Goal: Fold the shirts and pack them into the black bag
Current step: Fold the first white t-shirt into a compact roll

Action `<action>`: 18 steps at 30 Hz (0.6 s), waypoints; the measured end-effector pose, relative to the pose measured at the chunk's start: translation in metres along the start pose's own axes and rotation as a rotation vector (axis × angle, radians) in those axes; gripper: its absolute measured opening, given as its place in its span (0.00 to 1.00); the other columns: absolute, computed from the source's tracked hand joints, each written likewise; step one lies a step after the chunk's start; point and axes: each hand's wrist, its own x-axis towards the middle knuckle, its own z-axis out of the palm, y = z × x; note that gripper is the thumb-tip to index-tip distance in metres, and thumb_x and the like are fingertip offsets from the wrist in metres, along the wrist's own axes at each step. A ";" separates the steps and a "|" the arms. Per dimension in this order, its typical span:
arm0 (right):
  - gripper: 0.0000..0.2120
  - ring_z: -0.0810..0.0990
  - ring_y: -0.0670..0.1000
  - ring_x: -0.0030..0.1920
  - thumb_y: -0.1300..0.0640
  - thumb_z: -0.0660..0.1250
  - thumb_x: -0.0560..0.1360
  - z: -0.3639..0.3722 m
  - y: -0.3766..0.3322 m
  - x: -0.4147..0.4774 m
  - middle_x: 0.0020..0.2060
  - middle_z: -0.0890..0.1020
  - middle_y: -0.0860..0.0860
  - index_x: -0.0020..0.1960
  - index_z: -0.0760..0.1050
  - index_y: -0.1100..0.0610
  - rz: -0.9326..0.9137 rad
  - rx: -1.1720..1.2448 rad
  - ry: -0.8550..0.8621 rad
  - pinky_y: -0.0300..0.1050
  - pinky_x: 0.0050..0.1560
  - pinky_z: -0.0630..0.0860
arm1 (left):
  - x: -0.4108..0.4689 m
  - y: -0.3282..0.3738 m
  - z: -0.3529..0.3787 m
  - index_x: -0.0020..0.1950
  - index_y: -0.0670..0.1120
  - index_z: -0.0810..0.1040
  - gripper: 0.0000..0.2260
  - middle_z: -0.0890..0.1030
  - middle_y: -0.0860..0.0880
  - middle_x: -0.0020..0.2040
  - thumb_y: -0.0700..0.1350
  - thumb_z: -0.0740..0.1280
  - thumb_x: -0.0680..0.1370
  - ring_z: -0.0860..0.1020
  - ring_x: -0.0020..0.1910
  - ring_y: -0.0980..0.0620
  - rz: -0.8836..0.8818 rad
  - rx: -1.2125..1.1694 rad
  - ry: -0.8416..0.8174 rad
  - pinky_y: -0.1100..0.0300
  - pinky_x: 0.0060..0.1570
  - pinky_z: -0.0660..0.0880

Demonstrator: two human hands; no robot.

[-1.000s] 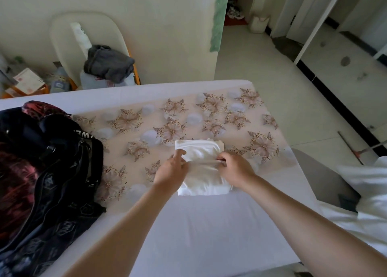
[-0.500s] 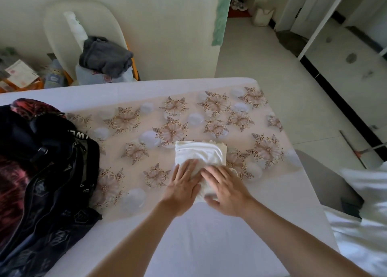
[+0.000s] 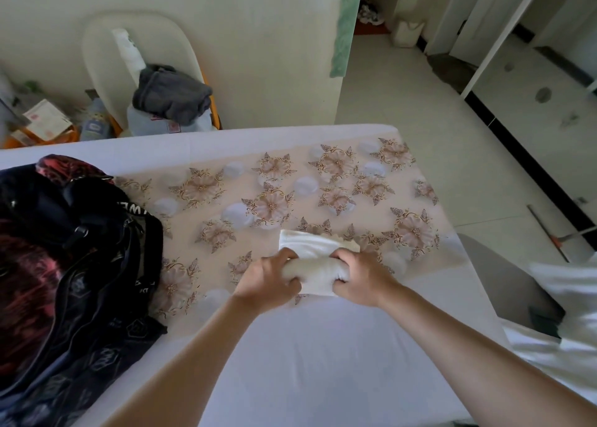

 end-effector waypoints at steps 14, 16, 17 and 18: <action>0.18 0.76 0.60 0.63 0.57 0.62 0.77 0.019 0.017 0.056 0.64 0.77 0.57 0.65 0.76 0.59 -0.109 -0.298 0.425 0.56 0.59 0.74 | 0.058 0.013 0.048 0.78 0.51 0.61 0.26 0.60 0.47 0.79 0.56 0.49 0.81 0.55 0.79 0.46 0.257 0.310 0.025 0.46 0.77 0.51; 0.23 0.71 0.58 0.70 0.52 0.54 0.80 0.024 0.017 0.054 0.69 0.74 0.55 0.72 0.71 0.57 -0.183 -0.279 0.365 0.56 0.65 0.73 | 0.064 0.005 0.054 0.81 0.53 0.50 0.31 0.49 0.48 0.81 0.60 0.40 0.79 0.45 0.80 0.49 0.092 0.250 -0.077 0.49 0.78 0.43; 0.25 0.68 0.58 0.73 0.49 0.51 0.81 0.027 0.019 0.052 0.72 0.72 0.55 0.75 0.68 0.55 -0.160 -0.260 0.313 0.57 0.67 0.72 | 0.067 0.001 0.054 0.81 0.54 0.47 0.32 0.47 0.48 0.81 0.62 0.38 0.77 0.42 0.80 0.50 0.061 0.229 -0.093 0.51 0.78 0.42; 0.27 0.63 0.58 0.76 0.45 0.49 0.82 0.029 0.022 0.049 0.75 0.68 0.54 0.78 0.63 0.53 -0.126 -0.232 0.258 0.58 0.68 0.70 | 0.069 -0.003 0.054 0.81 0.54 0.46 0.33 0.45 0.49 0.81 0.64 0.38 0.76 0.40 0.80 0.51 0.053 0.217 -0.110 0.52 0.78 0.41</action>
